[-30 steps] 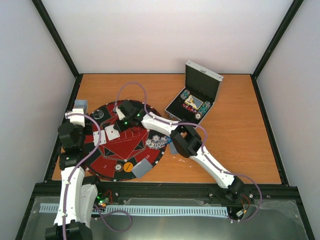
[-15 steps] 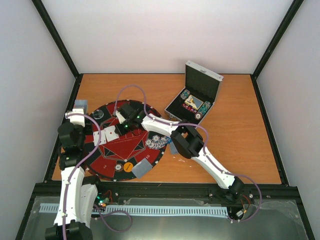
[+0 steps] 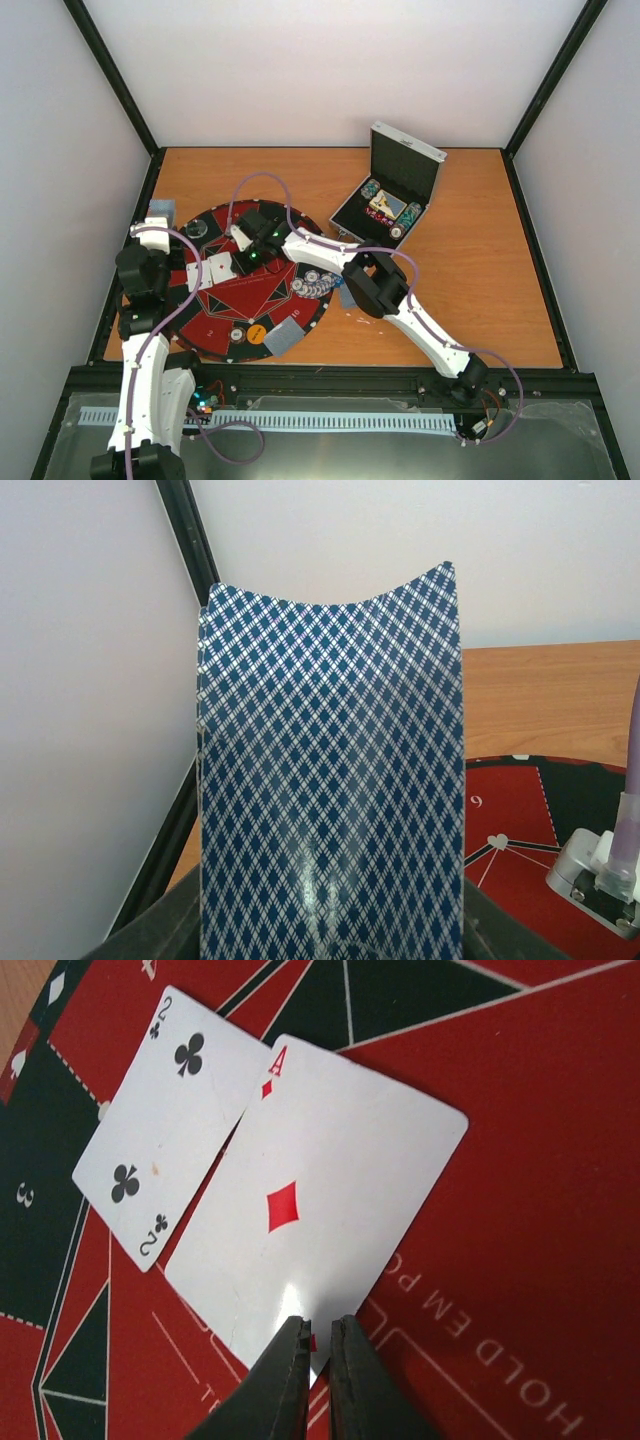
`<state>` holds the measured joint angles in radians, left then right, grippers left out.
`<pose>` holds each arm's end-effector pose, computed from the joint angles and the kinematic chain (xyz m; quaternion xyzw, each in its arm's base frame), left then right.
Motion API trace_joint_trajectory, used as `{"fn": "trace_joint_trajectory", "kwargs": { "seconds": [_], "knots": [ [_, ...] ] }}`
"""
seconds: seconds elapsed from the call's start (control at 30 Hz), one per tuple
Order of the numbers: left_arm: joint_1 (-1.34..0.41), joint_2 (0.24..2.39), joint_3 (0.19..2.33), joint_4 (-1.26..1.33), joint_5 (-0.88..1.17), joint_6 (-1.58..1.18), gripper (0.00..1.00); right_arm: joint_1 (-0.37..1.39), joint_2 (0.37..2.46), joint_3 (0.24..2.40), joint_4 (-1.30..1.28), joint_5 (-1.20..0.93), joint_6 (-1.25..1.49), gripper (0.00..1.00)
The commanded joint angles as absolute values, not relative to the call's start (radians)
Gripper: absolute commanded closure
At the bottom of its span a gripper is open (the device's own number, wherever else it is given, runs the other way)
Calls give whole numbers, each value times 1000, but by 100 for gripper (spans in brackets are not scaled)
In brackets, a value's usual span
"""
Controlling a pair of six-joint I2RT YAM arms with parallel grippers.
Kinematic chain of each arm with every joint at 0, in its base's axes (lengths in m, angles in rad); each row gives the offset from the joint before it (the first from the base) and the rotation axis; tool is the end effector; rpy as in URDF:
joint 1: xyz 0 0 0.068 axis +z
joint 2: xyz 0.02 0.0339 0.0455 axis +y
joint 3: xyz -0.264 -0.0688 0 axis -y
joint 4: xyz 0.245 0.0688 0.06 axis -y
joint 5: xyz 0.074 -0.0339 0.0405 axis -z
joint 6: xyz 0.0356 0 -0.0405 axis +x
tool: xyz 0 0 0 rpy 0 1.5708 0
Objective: Distribute texas hold em gaming equipment
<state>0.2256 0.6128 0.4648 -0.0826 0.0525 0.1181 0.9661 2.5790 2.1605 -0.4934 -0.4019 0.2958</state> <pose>0.1582 0.0344 0.2635 -0.0258 0.7832 0.0859 0.6152 0.3052 0.4661 0.1252 -0.3659 0.8544 0.3395 0.1446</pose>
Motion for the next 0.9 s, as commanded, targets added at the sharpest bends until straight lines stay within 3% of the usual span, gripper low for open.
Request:
{"fn": "trace_joint_trajectory", "kwargs": {
  "seconds": [0.0,0.3,0.5,0.63,0.73,0.87],
  "knots": [
    [232,607,489,-53,63,120,60,989,2566,2130,-609,-436,265,89],
    [232,609,489,-58,82,114,60,987,2534,2107,-594,-420,254,89],
    [232,610,491,-76,222,159,60,921,2397,2016,-530,-445,238,79],
    [232,606,506,-129,434,261,60,840,2220,1906,-474,-468,180,58],
    [232,610,517,-191,580,341,60,777,2101,1840,-471,-504,126,36],
    [232,625,539,-287,752,516,60,733,1976,1786,-485,-567,55,21]
  ]
}}
